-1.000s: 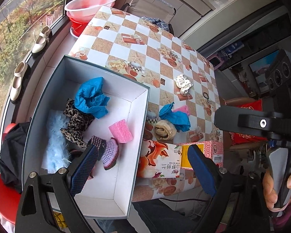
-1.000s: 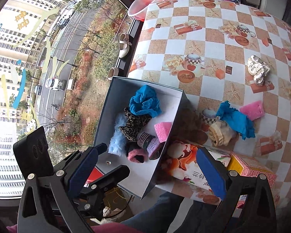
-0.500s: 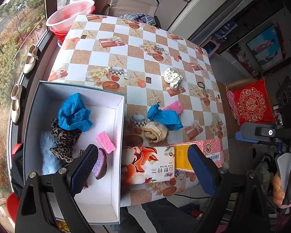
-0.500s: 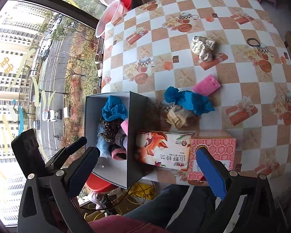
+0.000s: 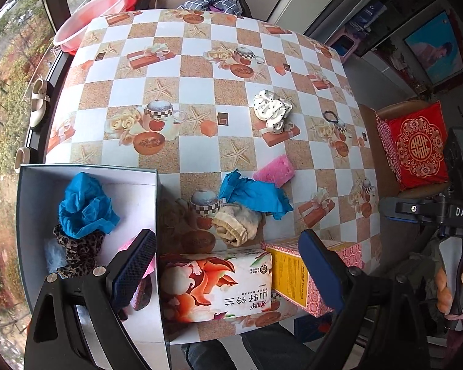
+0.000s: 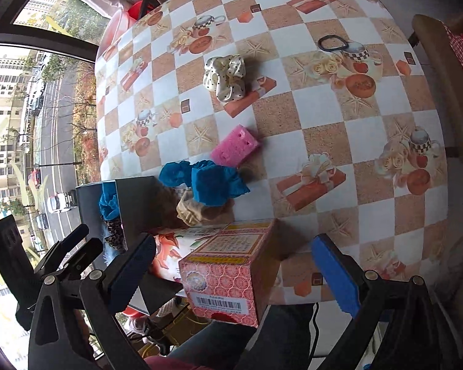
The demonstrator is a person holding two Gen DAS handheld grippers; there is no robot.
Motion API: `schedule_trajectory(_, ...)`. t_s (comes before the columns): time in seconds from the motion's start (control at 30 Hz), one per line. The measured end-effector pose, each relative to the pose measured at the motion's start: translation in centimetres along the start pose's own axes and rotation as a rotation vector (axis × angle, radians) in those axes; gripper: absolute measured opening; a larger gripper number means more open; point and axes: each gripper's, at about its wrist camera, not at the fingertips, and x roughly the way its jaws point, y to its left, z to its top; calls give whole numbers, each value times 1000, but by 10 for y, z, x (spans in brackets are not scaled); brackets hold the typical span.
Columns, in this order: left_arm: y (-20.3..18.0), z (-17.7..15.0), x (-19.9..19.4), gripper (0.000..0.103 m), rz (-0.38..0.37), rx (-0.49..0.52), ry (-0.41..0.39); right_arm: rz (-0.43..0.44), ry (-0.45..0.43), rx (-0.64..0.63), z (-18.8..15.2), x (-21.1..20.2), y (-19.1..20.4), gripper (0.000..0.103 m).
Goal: Organize soft objects
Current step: 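Withdraw both grippers from the box toward the remaining items, then grasp the second blue cloth with the left gripper while the right gripper grasps the pink foam block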
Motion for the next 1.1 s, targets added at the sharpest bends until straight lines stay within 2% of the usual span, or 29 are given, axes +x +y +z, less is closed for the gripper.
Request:
schedule_trajectory(0.27, -41, 34, 79, 95, 20, 46, 136, 22, 78, -19, 40, 42, -19, 102)
schedule_trajectory(0.43, -53, 39, 125, 95, 58, 50, 226, 16, 87, -39, 64, 61, -25, 102)
schedule_trajectory(0.53, -54, 34, 134, 95, 82, 44, 243, 7, 114, -86, 79, 82, -18, 102)
schedule_trajectory(0.73, -41, 27, 127, 95, 101, -15, 227, 17, 216, -168, 96, 144, 6, 102)
schedule_trajectory(0.9, -31, 26, 128, 95, 127, -39, 234, -32, 284, -233, 102, 180, 20, 103)
schedule_trajectory(0.97, -31, 28, 133, 95, 129, -44, 238, -87, 244, -284, 104, 177, 26, 103)
schedule_trajectory(1.0, -32, 29, 137, 95, 130, -42, 241, -149, 214, -308, 105, 174, 26, 103)
schedule_trajectory(1.03, -35, 31, 140, 95, 131, -37, 241, -209, 189, -316, 106, 171, 21, 103)
schedule_trajectory(1.1, -39, 34, 147, 95, 134, -21, 244, -270, 162, -287, 109, 165, 1, 103)
